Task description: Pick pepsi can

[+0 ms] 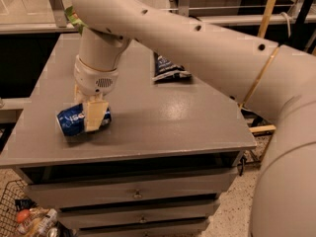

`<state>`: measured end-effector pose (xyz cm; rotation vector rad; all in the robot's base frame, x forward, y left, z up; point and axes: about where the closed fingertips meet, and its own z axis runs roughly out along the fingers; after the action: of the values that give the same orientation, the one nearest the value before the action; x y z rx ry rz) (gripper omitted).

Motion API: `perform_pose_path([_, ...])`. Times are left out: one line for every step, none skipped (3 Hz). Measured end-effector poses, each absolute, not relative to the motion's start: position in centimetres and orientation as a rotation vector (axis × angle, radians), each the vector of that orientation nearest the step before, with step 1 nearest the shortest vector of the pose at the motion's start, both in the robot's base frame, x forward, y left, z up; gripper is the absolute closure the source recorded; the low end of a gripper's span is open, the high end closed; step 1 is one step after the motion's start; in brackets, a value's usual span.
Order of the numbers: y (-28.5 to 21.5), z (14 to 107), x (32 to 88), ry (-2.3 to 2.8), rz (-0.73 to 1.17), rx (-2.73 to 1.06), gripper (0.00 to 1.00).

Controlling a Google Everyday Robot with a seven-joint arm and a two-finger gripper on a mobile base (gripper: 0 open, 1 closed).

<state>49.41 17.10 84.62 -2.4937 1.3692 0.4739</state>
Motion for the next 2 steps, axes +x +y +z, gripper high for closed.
perform_pose_path([16.5,87.5,50.3,1.317,0.510,-2.405,1.00])
perform_pose_path([16.0,90.4,51.0,1.257,0.526,-2.336,1.00])
